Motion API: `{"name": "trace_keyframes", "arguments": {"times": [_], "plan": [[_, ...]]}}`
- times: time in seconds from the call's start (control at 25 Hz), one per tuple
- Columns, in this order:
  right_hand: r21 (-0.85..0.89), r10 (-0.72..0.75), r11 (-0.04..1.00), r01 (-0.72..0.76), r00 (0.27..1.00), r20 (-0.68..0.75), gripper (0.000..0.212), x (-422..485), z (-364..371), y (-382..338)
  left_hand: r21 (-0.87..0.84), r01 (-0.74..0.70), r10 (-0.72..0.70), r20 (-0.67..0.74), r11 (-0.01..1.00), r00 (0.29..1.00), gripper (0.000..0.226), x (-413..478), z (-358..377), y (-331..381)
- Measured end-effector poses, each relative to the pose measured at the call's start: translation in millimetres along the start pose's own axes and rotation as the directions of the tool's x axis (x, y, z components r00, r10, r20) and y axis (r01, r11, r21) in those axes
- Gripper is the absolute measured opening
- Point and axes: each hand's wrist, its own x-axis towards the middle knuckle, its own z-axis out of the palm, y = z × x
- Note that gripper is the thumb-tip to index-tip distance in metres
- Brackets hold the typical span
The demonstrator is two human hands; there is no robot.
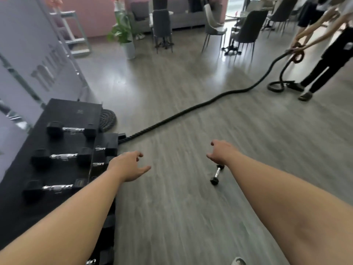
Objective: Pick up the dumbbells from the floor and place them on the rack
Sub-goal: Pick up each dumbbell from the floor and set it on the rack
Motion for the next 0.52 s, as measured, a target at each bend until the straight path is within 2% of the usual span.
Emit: {"name": "trace_keyframes", "arguments": {"times": [0.28, 0.52], "plan": [[-0.016, 0.082, 0.997, -0.081, 0.995, 0.048, 0.061, 40, -30, 188, 0.034, -0.075, 0.071, 0.108, 0.997, 0.992, 0.073, 75, 48, 191], [-0.067, 0.07, 0.996, -0.062, 0.99, 0.125, 0.06, 85, -26, 263, 0.008, -0.03, 0.028, 0.196, 1.0, 0.98, 0.073, 106, 95, 264]]}}
